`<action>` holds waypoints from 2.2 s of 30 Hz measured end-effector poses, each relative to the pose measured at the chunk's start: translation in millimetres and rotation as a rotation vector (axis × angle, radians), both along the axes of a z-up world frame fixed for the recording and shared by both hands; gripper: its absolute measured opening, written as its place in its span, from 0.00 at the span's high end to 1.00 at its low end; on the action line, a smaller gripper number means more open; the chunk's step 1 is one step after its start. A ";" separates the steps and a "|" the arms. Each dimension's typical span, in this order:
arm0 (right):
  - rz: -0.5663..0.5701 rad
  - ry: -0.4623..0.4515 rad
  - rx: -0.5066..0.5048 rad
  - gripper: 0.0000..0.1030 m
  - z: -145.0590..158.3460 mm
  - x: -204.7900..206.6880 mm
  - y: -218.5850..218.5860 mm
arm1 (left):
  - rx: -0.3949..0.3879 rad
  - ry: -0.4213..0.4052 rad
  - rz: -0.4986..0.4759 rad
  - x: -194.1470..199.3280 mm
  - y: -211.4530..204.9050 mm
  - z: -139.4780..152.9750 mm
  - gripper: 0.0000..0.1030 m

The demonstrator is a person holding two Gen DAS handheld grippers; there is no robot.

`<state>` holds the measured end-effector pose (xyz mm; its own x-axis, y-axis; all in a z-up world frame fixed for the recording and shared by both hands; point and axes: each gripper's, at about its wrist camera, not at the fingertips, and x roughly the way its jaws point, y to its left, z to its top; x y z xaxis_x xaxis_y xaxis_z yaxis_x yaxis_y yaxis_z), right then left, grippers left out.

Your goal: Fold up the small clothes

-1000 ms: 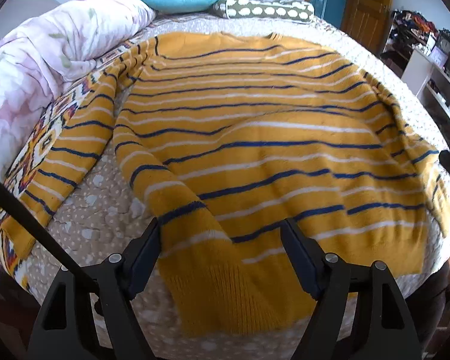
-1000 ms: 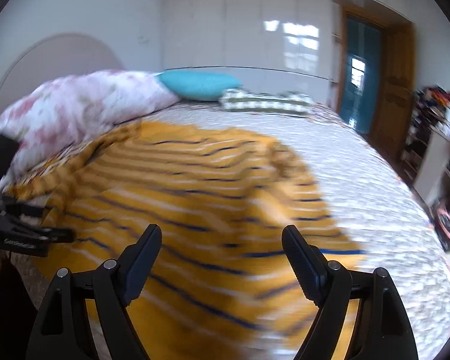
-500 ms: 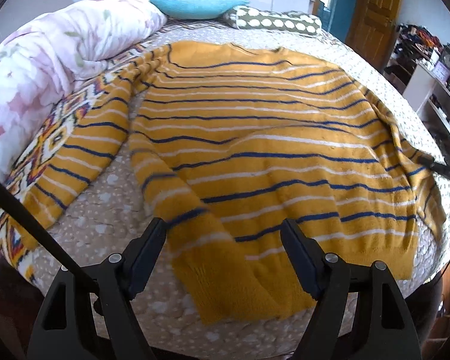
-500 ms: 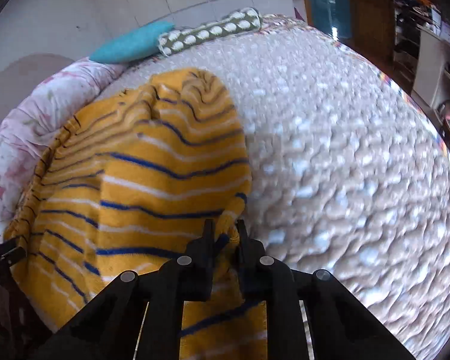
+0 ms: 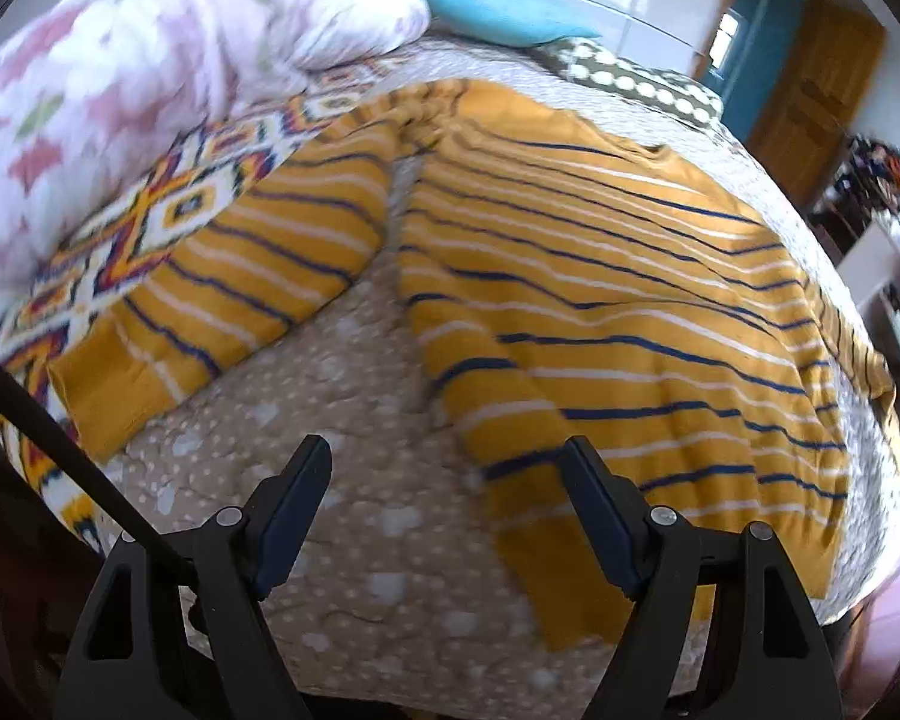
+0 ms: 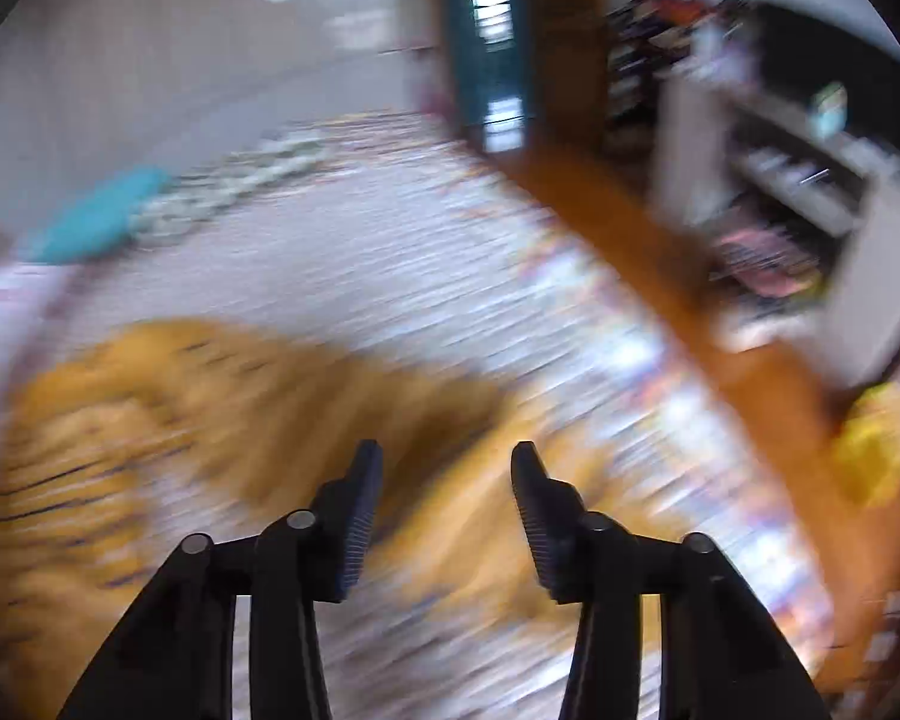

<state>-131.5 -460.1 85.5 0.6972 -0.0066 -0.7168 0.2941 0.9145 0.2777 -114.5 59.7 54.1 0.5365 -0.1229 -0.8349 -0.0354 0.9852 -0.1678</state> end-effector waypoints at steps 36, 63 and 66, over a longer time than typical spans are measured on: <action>0.574 0.118 0.238 0.93 -93.7 -104.2 179.8 | -0.033 -0.009 0.002 -73.9 15.1 1.0 0.92; -0.408 -0.160 0.421 0.94 -80.8 -50.2 -120.7 | 0.072 -0.176 -0.138 -71.7 -45.4 45.9 0.38; -0.476 -0.142 0.274 0.95 -59.1 -55.1 -141.6 | 0.072 -0.172 -0.128 -63.1 -39.4 44.3 0.38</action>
